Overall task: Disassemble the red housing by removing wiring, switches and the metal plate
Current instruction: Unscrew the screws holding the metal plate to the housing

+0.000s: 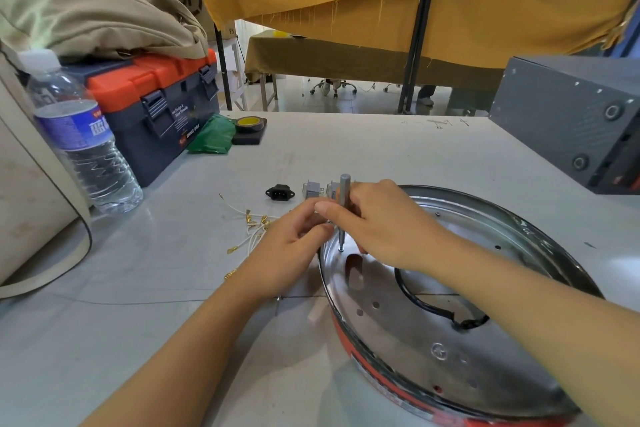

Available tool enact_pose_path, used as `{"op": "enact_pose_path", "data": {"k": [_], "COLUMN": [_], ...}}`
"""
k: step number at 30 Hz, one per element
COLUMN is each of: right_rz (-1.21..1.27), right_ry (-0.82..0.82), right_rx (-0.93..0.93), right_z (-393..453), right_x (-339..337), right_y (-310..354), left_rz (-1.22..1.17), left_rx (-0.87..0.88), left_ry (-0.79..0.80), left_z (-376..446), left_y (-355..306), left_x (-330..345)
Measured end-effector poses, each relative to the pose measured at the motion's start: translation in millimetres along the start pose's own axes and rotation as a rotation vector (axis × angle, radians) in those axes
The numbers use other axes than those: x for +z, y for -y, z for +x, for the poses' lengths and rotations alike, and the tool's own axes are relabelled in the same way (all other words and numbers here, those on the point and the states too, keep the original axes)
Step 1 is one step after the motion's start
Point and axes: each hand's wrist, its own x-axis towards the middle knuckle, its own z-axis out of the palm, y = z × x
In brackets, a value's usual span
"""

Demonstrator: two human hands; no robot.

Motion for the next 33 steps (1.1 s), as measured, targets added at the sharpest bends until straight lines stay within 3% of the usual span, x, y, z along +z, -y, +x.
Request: {"op": "enact_pose_path", "data": {"k": [6,10,18,25,33], "right_rz": [-0.120,-0.148,-0.061,-0.066,0.162], "right_ry": [-0.070,0.008,0.144,0.103,0.168], "right_rx": [-0.003,0.043,0.075,0.073,0.071], "right_z": [1,5,9,7,9], "right_x": [-1,-4,-12,-9,-8], "right_y": [-2,1,6,6,-1], "left_rz": [-0.001,0.002,-0.016,-0.027,-0.022], "left_rx": [-0.017,-0.020,-0.021,-0.017,-0.001], "left_ry": [0.015,0.024,0.022,0.030,0.028], "left_z": [0,0,2,1,3], "left_y": [-2,-1,0,3,5], "left_x": [1,1,1,0,-1]}}
